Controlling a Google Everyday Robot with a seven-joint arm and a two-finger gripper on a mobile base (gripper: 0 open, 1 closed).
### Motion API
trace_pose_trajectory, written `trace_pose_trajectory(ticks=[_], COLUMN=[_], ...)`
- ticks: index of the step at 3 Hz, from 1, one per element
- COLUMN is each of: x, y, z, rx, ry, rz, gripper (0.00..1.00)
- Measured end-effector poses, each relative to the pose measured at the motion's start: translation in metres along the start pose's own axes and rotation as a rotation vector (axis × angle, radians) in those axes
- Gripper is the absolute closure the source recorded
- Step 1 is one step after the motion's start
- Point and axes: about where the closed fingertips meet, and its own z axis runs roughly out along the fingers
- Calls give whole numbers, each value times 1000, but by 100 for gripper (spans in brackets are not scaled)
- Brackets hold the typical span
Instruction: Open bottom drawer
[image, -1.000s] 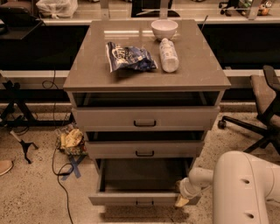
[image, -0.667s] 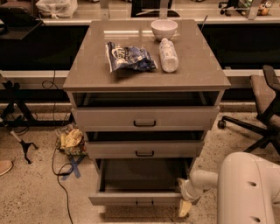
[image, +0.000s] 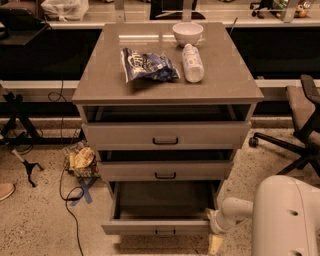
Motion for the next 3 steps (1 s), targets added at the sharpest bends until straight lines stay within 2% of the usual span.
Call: trace_pose_trajectory(ticks=[1, 2, 3], x=[5, 5, 4], y=[7, 12, 14], z=[11, 19, 20], rx=[-44, -67, -68], ry=[5, 14, 17], rz=[12, 14, 10], gripper=[0, 18, 42])
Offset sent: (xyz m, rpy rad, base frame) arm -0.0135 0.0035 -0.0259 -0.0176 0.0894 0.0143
